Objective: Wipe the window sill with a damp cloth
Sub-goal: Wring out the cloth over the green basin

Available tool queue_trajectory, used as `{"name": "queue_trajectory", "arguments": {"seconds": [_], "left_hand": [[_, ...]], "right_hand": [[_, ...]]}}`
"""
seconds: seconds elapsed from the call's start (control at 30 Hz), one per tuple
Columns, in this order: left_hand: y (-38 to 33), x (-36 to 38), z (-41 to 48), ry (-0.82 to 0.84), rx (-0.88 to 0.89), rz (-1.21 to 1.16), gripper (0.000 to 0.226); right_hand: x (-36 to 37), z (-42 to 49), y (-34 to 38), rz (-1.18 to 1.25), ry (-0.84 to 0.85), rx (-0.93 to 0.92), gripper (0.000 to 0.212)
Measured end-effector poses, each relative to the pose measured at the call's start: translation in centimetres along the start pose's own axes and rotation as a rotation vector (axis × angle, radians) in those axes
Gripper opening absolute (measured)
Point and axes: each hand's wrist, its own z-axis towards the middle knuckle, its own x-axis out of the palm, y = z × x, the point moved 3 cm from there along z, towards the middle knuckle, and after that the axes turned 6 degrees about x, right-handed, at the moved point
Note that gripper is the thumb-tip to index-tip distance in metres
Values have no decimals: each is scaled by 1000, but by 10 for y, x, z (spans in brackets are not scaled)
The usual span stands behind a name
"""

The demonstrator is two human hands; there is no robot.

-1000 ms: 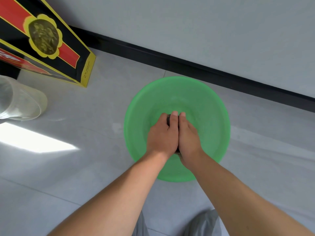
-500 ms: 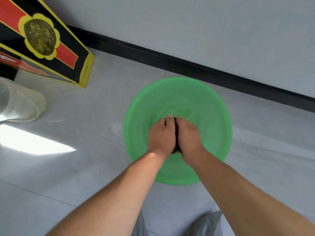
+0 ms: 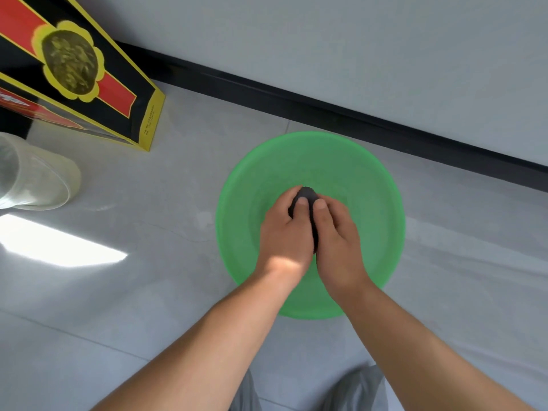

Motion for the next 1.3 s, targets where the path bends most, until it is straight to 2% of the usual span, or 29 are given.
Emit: {"name": "queue_trajectory", "arguments": {"seconds": [0.1, 0.2, 0.33, 0.4, 0.47, 0.53, 0.63, 0.8, 0.97, 1.1, 1.2, 1.23, 1.3], "left_hand": [[-11, 3, 2, -20, -56, 69, 17], [-14, -2, 4, -41, -8, 143, 21], [-1, -3, -7, 80, 122, -72, 29], [4, -5, -10, 93, 164, -15, 33], [6, -9, -5, 11, 185, 133, 37], [6, -13, 0, -69, 176, 239, 43], [9, -13, 5, -117, 109, 217, 45], [19, -4, 13, -153, -56, 5, 41], [21, 1, 12, -157, -78, -103, 37], [22, -2, 9, -172, -93, -74, 37], [13, -10, 3, -153, -124, -21, 31], [8, -15, 1, -124, -123, -13, 27], [-3, -25, -4, -51, -120, -35, 23]], "right_hand": [[1, 1, 3, -13, -86, -31, 30], [1, 3, 10, -54, -39, -36, 26], [-2, 15, 20, -86, -64, 69, 34], [-1, 19, 19, -103, -94, 128, 40], [4, 17, 13, -105, -107, 211, 43], [10, 14, 7, -49, -87, 307, 37], [14, 14, 3, 0, -73, 358, 30], [15, 17, 3, 19, -116, 335, 44], [14, 19, 2, 36, -123, 263, 45], [15, 15, 2, -35, -112, 140, 36], [11, 6, 10, -97, -73, 92, 39], [9, 3, 14, -118, -37, 66, 36], [7, -7, 26, -126, 55, 80, 15]]}}
